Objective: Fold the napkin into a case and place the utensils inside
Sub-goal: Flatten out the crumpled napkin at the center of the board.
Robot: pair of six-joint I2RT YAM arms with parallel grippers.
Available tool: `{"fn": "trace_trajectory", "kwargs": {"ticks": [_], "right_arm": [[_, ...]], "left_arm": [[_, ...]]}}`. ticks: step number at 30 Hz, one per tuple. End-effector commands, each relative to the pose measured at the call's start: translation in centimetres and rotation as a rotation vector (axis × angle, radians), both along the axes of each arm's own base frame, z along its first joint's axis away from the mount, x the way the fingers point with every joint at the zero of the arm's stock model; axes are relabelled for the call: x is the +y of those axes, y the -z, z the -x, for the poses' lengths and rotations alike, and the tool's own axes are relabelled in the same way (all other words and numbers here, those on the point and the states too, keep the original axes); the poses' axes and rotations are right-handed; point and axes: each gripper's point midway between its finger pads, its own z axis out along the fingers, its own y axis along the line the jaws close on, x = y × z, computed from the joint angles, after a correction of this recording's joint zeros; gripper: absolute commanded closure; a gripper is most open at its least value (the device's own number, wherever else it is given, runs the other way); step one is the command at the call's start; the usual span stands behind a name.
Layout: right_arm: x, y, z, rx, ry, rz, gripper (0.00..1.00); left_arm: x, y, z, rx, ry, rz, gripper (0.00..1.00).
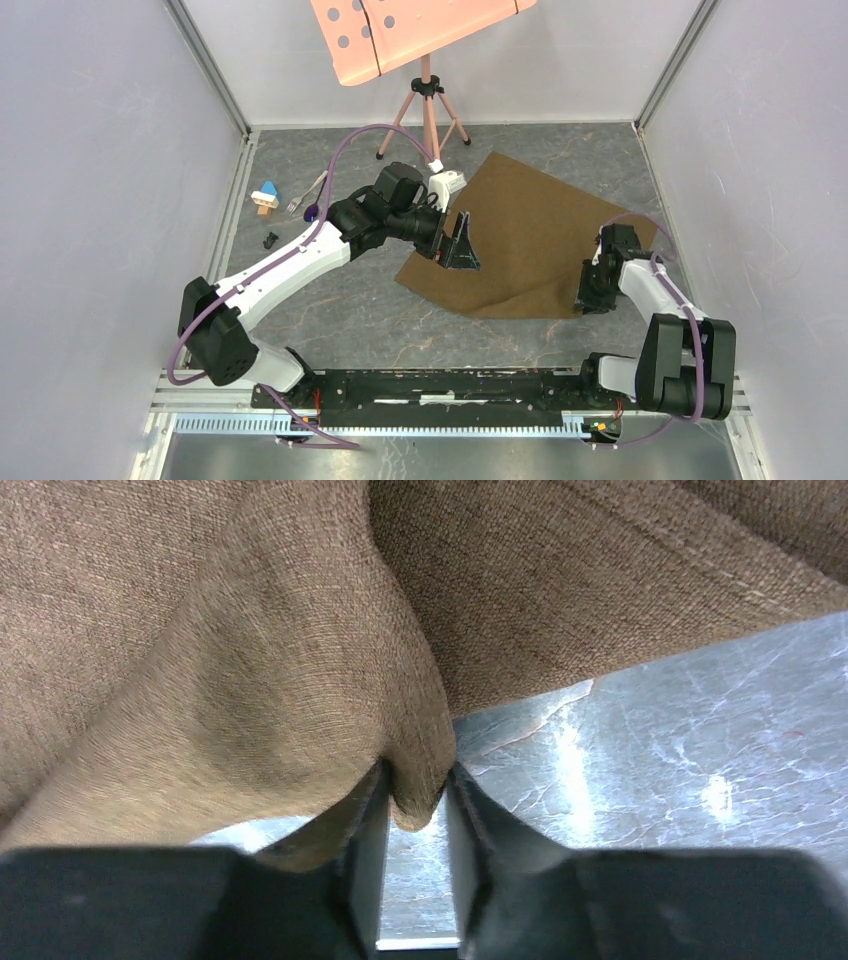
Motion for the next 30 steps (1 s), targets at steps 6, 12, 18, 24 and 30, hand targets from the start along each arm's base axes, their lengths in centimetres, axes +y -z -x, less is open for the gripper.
{"fn": "trace_trajectory", "kwargs": {"ticks": [6, 12, 18, 24, 30], "right_arm": [[1.1, -2.2, 4.1, 0.06, 0.04, -0.014, 0.86], [1.5, -3.8, 8.5, 0.171, 0.026, -0.023, 0.87], [4.0, -3.5, 12.4, 0.278, -0.001, -0.152, 0.8], [6.0, -7.3, 9.1, 0.113, -0.144, -0.275, 0.4], [3.5, -13.7, -1.6, -0.222, -0.15, -0.131, 0.31]], "left_arm": [[0.0, -1.0, 0.0, -0.055, 0.035, 0.033, 0.0], [-0.2, -0.9, 0.2, -0.036, 0.043, 0.043, 0.0], [-0.3, -0.9, 0.3, -0.03, 0.047, 0.048, 0.0], [-0.2, -0.2, -0.1, -0.037, 0.036, 0.025, 0.0], [-0.1, 0.1, -0.5, -0.049, 0.026, 0.012, 0.0]]}}
